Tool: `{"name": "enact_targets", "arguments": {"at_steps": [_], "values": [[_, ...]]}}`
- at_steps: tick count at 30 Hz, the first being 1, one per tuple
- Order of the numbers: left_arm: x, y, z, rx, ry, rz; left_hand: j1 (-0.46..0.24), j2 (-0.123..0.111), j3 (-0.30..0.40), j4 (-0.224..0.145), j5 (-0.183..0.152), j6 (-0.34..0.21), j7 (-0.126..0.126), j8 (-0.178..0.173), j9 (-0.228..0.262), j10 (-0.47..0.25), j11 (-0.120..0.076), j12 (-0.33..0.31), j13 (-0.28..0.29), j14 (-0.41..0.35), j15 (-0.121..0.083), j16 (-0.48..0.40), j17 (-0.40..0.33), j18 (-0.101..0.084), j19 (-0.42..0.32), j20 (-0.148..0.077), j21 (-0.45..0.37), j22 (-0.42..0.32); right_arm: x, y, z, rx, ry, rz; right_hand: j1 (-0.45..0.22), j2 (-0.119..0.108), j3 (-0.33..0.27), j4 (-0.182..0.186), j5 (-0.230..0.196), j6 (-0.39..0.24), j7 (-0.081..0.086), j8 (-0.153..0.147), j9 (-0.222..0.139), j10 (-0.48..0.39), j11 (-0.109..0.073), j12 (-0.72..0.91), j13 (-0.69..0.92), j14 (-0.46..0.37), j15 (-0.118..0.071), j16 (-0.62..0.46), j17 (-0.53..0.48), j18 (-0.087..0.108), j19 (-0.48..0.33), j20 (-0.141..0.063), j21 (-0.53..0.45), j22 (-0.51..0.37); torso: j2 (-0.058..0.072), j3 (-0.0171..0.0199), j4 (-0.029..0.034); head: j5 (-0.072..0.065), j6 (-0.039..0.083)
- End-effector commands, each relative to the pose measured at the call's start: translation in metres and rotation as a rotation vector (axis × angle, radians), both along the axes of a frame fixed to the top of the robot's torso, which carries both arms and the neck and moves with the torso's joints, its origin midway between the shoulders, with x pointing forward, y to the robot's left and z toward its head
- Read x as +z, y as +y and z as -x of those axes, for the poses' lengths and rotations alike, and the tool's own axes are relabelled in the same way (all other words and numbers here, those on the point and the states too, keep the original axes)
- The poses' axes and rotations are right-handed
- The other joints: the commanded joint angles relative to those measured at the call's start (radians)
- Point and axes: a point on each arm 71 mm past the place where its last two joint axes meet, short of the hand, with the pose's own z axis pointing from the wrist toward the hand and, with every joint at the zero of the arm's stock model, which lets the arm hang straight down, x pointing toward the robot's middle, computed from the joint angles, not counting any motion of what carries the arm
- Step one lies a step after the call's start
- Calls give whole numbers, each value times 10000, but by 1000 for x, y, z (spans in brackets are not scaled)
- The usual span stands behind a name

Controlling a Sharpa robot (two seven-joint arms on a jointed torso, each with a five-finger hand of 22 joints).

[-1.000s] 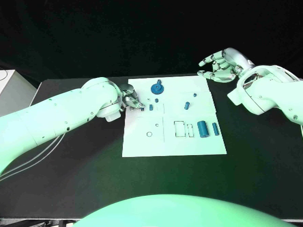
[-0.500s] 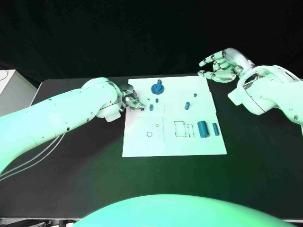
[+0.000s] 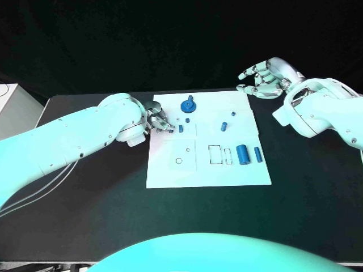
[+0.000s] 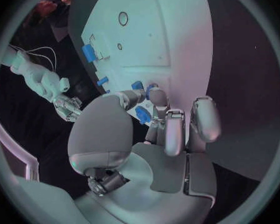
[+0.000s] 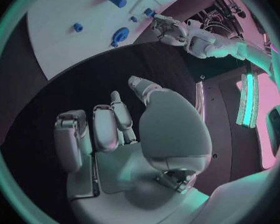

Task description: Assemble the parts on the task board

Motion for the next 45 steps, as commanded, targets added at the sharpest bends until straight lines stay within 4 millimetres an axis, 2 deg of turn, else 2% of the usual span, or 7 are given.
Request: {"name": "enact_targets", "arguments": {"at_steps": [1, 24, 45], "values": [[0, -2, 1, -143, 86, 110, 78, 40, 2252, -2292, 67, 65, 7, -37, -5, 56, -6, -15, -10, 924, -92, 44, 2163, 47, 40, -2, 55, 6, 0, 1, 1, 140, -3, 58, -78, -10, 1, 58, 31, -10, 93, -60, 14, 40, 49, -5, 14, 45, 49, -49, 9, -67, 1046, 75, 44, 2627, -1, 3, 8, 3, 2], [-2, 4, -1, -78, 226, -23, 78, 40, 2252, -2292, 67, 65, 7, -37, -5, 56, -6, -15, -10, 924, -92, 44, 2163, 47, 40, -2, 55, 6, 0, 0, 1, 131, -6, 59, -78, -10, 1, 58, 31, -10, 93, -60, 14, 40, 49, -5, 14, 45, 49, -49, 9, -67, 1046, 75, 44, 2627, -3, -8, 14, 0, 2], [-2, 3, -1, -115, 238, -1, 58, 43, 2274, -2313, 66, 88, 5, -62, -29, 59, -8, -43, -38, 923, -94, 41, 2158, 48, 35, -4, 56, 5, 0, 1, 1, 141, -9, 55, -68, -7, 16, 52, 55, -1, 99, -83, 27, 59, 53, 6, 29, 49, 51, -55, 29, -67, 1046, 77, 44, 2627, -1, 9, 1, 0, 2]]}}
